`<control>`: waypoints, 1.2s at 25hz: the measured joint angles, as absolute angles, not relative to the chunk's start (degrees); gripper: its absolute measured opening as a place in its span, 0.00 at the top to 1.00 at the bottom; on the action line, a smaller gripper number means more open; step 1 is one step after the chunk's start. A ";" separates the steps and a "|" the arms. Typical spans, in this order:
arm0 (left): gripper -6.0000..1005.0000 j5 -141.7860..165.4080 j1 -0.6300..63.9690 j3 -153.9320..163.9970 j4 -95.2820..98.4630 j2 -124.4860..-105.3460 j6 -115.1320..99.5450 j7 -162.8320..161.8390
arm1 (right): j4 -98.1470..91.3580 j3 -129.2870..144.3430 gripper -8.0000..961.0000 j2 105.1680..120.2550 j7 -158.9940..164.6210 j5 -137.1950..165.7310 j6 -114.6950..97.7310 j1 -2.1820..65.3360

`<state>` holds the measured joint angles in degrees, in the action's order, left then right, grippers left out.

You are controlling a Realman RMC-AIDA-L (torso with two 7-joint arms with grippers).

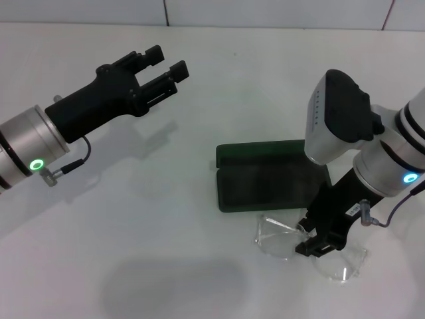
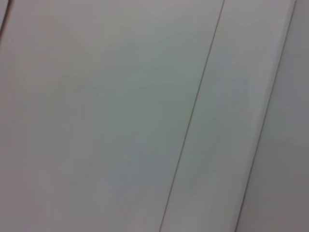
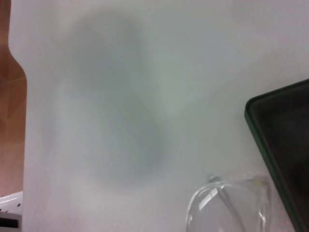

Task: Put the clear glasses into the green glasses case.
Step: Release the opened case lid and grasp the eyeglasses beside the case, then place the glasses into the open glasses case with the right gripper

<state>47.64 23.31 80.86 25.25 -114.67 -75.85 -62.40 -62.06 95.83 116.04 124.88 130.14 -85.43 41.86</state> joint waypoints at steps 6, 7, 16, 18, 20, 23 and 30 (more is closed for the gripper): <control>0.32 47.64 23.29 80.86 25.30 -114.70 -75.86 -62.40 | -62.36 95.58 0.60 115.94 124.89 130.18 -85.47 41.92; 0.32 47.64 23.30 80.86 25.29 -114.70 -75.86 -62.40 | -62.37 95.55 0.61 115.91 124.89 130.18 -85.56 41.95; 0.32 47.64 23.29 80.86 25.36 -114.70 -75.85 -62.40 | -62.48 95.13 0.68 115.84 124.89 130.17 -85.85 42.17; 0.32 47.63 23.34 80.86 25.41 -114.72 -75.85 -62.40 | -62.49 94.97 0.70 115.79 124.89 130.17 -85.89 42.19; 0.32 47.63 23.36 80.86 25.45 -114.74 -75.85 -62.34 | -62.49 94.92 0.72 115.66 124.89 130.25 -85.95 42.31; 0.32 47.63 23.44 80.86 25.48 -114.76 -75.85 -61.81 | -62.49 94.91 0.78 115.64 124.89 130.66 -86.01 42.45; 0.32 47.63 23.70 80.86 25.49 -114.84 -75.85 -61.63 | -62.32 94.91 0.86 115.65 124.77 131.05 -86.06 42.66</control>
